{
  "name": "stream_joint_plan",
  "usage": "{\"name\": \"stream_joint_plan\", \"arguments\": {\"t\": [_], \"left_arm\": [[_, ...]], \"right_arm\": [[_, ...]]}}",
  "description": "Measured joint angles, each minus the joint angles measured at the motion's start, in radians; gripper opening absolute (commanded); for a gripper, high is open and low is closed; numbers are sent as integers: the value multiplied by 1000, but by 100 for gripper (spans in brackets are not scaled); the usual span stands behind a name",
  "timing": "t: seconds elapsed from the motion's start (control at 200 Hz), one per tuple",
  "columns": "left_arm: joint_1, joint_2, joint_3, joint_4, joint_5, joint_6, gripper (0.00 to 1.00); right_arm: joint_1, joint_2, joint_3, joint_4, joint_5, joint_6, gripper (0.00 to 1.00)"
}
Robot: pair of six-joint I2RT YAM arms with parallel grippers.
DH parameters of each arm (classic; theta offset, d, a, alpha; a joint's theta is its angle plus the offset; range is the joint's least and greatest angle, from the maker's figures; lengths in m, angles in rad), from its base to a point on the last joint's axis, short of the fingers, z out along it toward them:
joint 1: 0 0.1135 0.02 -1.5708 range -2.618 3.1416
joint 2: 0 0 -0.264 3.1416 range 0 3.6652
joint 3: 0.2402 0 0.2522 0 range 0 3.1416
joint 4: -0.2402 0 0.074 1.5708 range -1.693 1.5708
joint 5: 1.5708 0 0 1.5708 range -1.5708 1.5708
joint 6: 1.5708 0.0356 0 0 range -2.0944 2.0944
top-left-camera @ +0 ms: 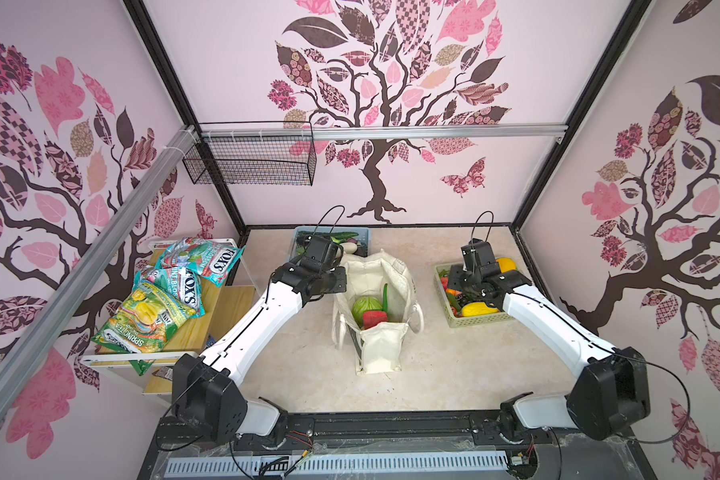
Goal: Place the food into the grocery bag and tie it
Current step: 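Hold the bag rim with the left gripper while the right moves to the basket, then lower the right gripper onto the orange-green cucumber in the green basket and grasp it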
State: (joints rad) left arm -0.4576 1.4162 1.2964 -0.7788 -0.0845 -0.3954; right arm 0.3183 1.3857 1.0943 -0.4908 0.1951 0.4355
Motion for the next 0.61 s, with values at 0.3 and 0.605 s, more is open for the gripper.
{"name": "stream_joint_plan", "arguments": {"t": [0.3,0.605], "left_arm": [[0,0,-1,3,8,-1,0],[1,-10,-3,8,28,-5,0]], "right_arm": [[-2,35,-5,-74,100,6,65],[-82,62,-7,-88,129,6,68]]}}
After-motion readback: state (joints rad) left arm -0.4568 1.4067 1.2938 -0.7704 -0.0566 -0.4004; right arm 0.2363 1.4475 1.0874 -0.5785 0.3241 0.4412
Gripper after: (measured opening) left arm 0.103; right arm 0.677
